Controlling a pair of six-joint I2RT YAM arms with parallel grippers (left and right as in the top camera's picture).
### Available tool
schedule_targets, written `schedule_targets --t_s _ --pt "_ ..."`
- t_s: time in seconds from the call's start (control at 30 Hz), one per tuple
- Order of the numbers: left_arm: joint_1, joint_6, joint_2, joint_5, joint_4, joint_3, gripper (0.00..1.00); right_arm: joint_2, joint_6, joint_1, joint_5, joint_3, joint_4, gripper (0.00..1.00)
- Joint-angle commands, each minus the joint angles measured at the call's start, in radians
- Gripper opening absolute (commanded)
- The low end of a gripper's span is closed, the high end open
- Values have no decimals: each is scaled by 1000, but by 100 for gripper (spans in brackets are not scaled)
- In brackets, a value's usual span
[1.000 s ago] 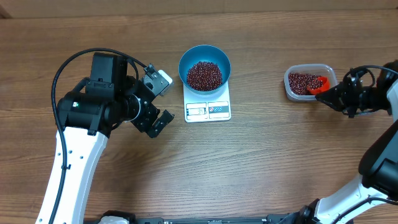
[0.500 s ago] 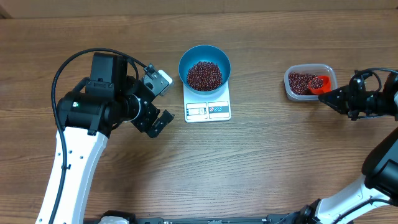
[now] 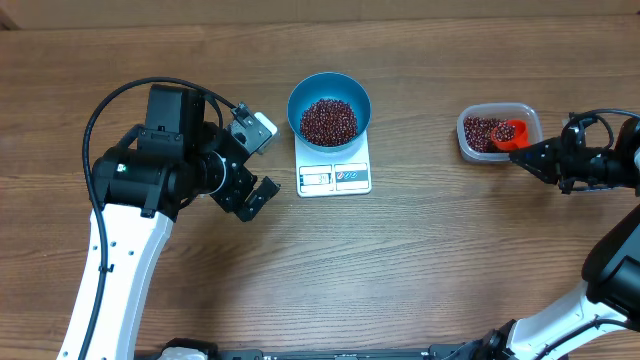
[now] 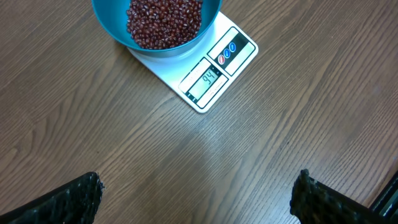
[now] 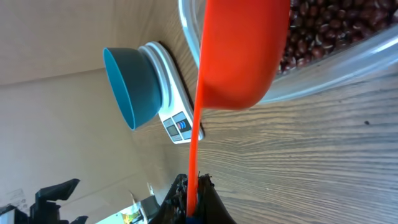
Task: Scoop item into bowl and weigh 150g on scale
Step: 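Lift the filled scoop out of the tub, then carry the filled scoop left over the blue bowl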
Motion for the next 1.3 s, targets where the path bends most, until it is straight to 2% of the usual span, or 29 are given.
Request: schedule_targets --t_s 0.0,0.4,0.7,0.97,1.27 --pt "-1 23 7 14 0 16 100 3 -15 -4 -68 32 -2 4" --pt "-1 23 7 14 0 16 100 3 -15 27 -194 32 1 4" --pt "-1 23 7 14 0 16 100 3 2 154 -342 33 70 4" --pt "-1 23 7 14 0 16 100 3 161 315 -342 34 205 4" --pt "-1 23 7 14 0 16 100 3 373 512 -341 34 465 4"
